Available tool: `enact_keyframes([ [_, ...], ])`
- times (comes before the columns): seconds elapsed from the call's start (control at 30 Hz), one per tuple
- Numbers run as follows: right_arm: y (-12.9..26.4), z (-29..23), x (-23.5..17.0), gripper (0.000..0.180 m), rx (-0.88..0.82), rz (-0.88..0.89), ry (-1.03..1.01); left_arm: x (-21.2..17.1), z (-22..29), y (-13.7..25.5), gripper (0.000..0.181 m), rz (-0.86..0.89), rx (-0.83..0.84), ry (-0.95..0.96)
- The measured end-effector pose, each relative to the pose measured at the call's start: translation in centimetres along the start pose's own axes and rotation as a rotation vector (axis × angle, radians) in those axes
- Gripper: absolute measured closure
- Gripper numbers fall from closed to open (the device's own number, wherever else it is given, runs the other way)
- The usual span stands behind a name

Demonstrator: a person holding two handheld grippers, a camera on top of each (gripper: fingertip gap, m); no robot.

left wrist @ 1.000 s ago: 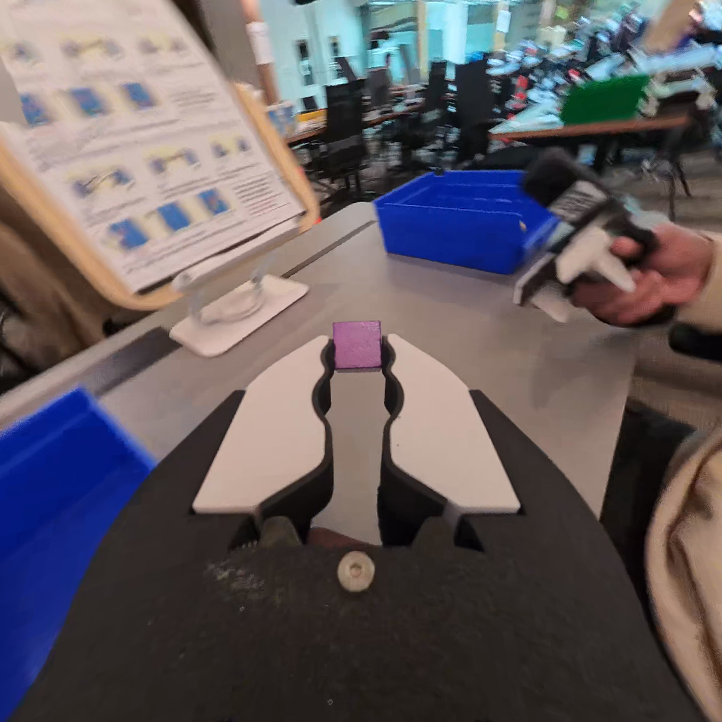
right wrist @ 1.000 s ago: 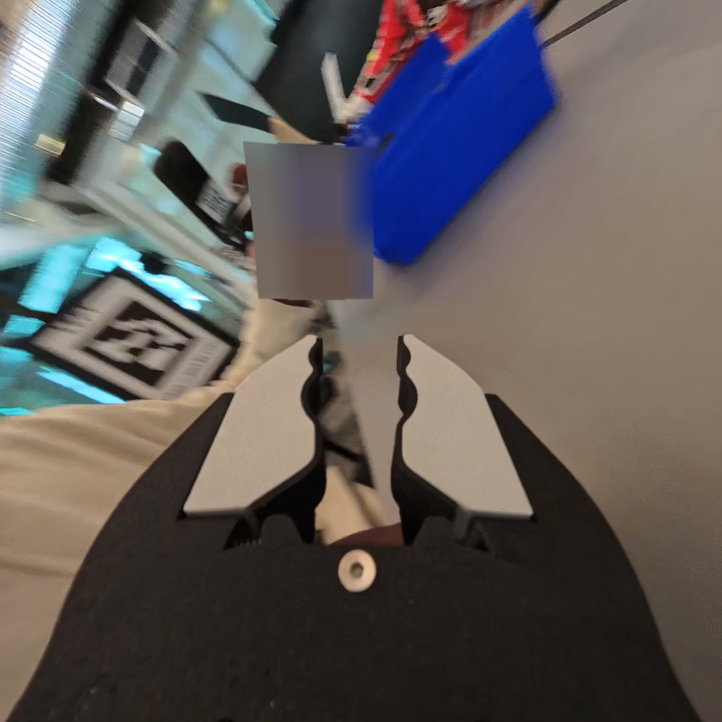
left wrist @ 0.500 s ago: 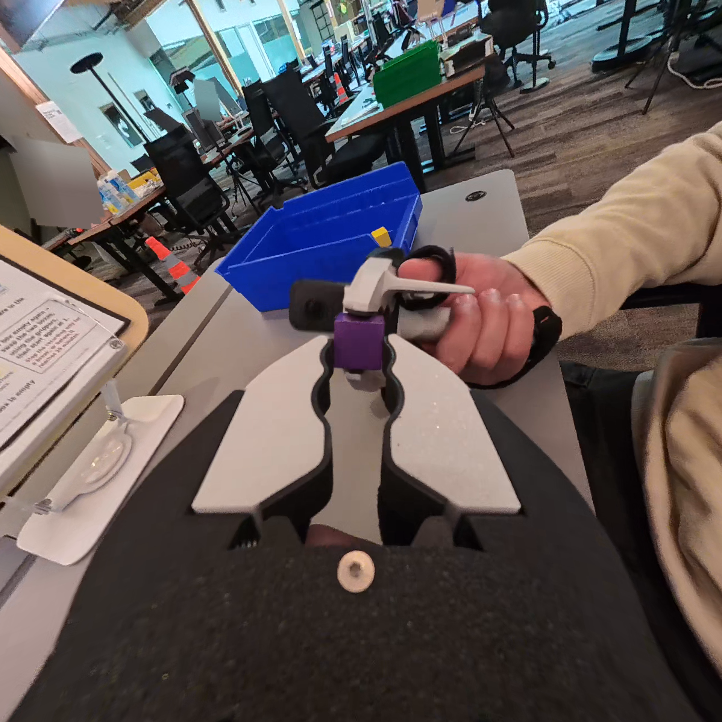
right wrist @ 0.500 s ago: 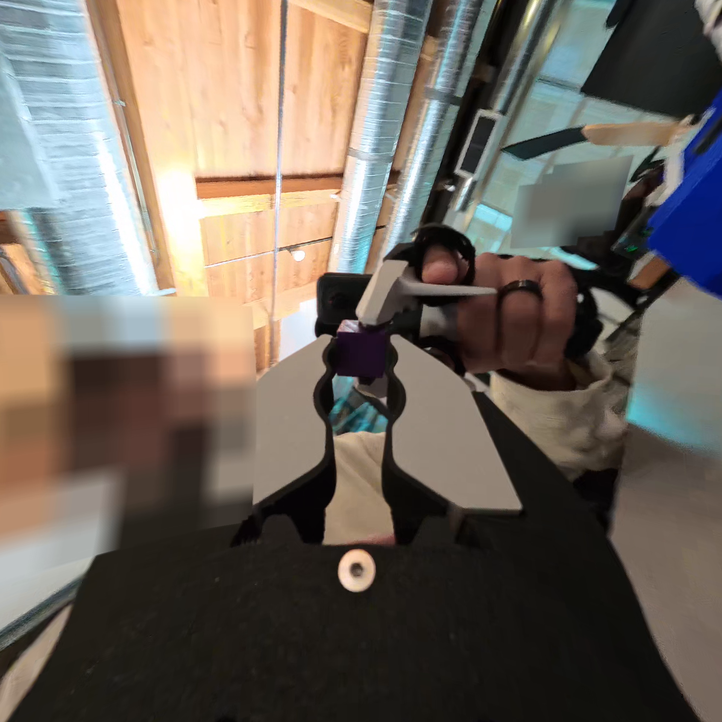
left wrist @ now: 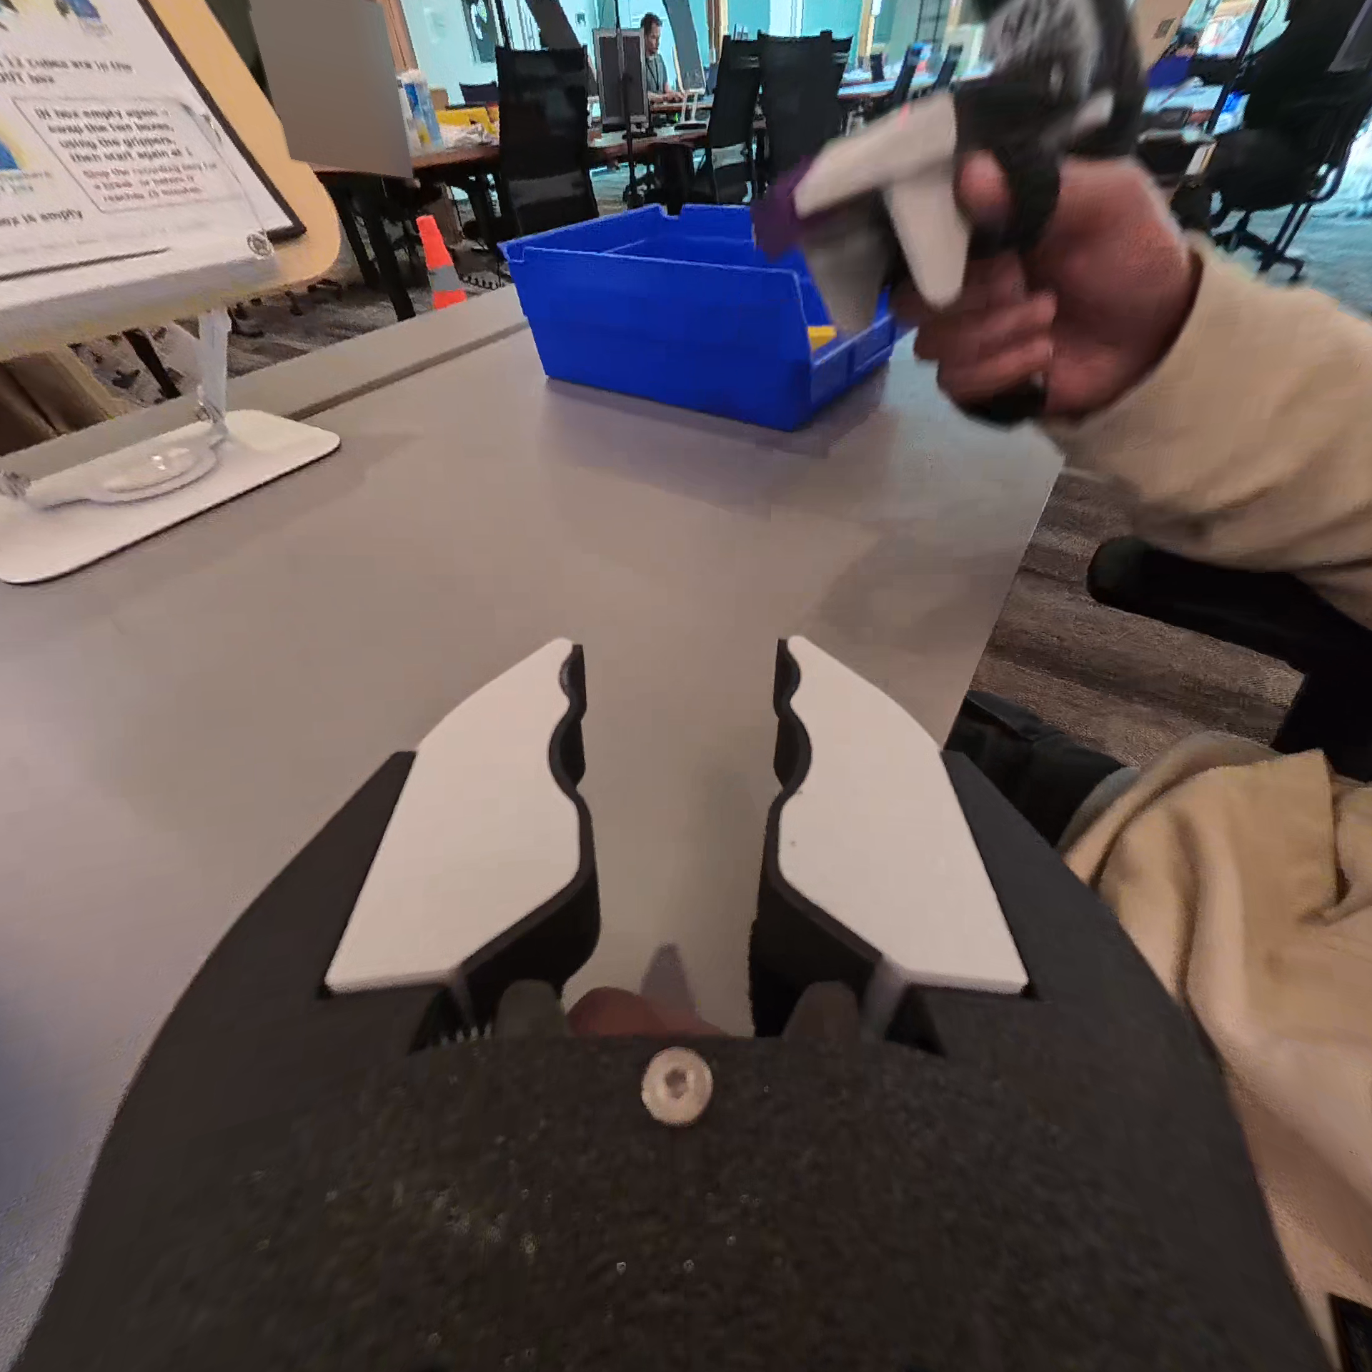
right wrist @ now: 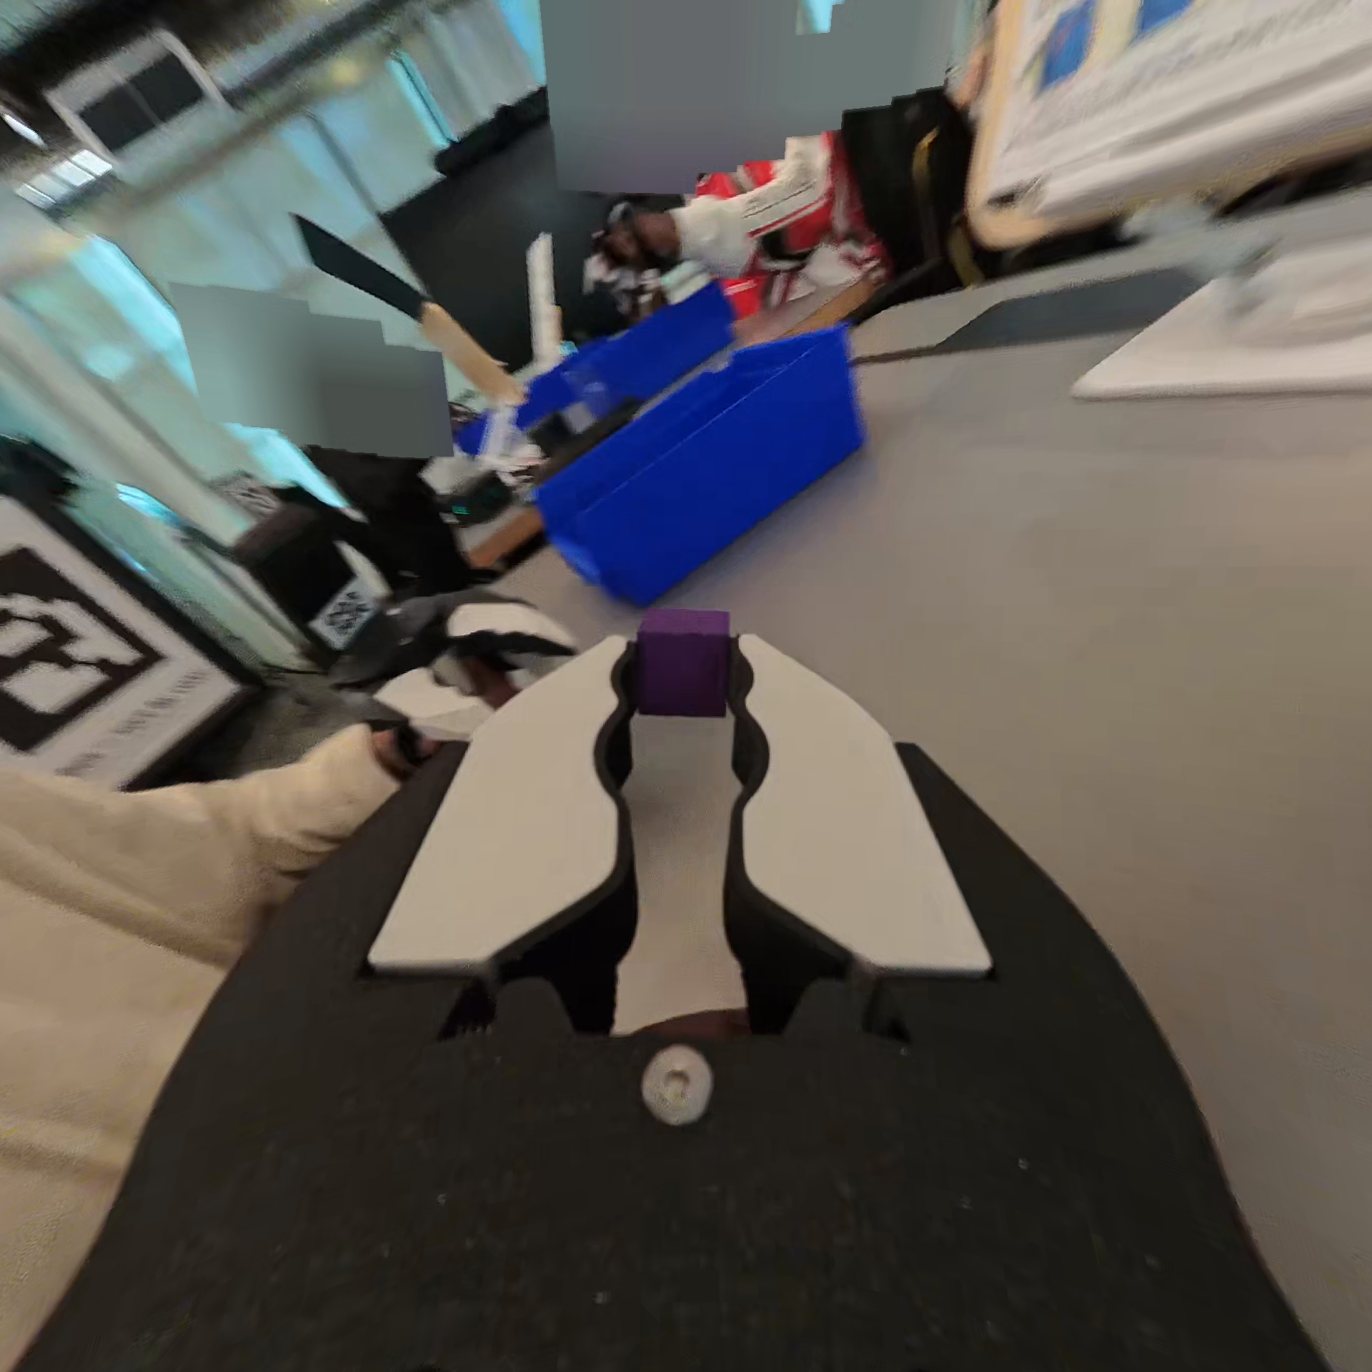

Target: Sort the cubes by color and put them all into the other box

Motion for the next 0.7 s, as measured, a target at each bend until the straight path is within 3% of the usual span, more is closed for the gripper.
enact_keyframes([
  [0.13,6.1,4.4,7.2,0.157,-0.497,0.045,0.231,0.1,0.3,-0.1,0.133,-0.038,0.055,-0.096],
  [0.27,8.2,15.0,12.2,0.157,-0.933,-0.241,0.349,0.2,0.4,-0.4,0.134,-0.039,0.034,-0.096],
  [0.47,5.3,31.1,11.8,0.156,-1.049,-0.711,-0.002,0.5,0.3,-0.3,0.135,-0.027,0.015,-0.06],
  [0.57,5.0,34.3,10.5,0.156,-1.144,-0.835,-0.094,0.3,0.4,0.1,0.135,-0.043,0.034,-0.074],
  [0.7,5.2,35.3,10.6,0.155,-1.174,-0.84,-0.158,-0.1,0.4,0.7,0.134,-0.045,0.038,-0.06],
])
Point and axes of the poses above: each gripper's, where its closed fingertips meet, y back along the fingers, x out of its top, z = x × y across the jaws, the point moved 9 cm from there along y, back along the fingers, and after that the axes turned 9 degrees about -x, right-handed, at the moved point
